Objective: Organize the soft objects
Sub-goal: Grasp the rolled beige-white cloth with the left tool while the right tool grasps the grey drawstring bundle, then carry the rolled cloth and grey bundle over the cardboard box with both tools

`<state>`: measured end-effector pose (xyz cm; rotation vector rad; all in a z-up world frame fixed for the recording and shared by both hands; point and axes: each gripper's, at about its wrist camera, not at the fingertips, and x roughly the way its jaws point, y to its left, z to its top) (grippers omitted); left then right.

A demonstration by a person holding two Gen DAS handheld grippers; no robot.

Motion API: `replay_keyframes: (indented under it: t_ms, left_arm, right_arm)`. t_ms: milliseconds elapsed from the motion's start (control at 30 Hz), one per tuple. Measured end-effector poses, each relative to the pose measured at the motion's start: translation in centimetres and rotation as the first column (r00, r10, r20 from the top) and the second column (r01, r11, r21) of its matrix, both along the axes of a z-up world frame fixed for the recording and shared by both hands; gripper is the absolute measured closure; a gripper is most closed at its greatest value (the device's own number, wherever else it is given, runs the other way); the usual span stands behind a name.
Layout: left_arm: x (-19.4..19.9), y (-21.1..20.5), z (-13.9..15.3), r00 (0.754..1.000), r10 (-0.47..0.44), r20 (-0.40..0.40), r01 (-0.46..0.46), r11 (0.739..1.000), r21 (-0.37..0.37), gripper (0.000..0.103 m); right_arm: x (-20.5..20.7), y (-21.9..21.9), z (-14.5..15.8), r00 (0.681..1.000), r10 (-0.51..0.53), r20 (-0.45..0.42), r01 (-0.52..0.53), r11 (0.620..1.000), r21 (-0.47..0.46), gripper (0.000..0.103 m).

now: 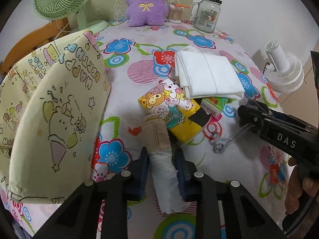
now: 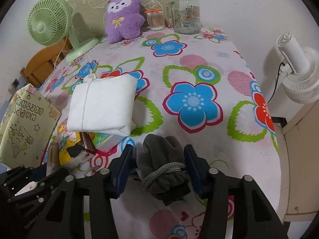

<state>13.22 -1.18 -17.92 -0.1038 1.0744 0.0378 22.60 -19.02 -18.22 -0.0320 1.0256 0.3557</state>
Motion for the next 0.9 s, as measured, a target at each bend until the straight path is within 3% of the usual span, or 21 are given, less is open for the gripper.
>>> replay_keyframes:
  t_ms: [900]
  left_arm:
    - [-4.3,2.5,7.9,0.982,0.008,0.191,-0.002,1.000,-0.032,0.084]
  right_arm:
    - [-4.6,1.3,8.1,0.990,0.003,0.143,-0.015,0.997,0.079,0.054]
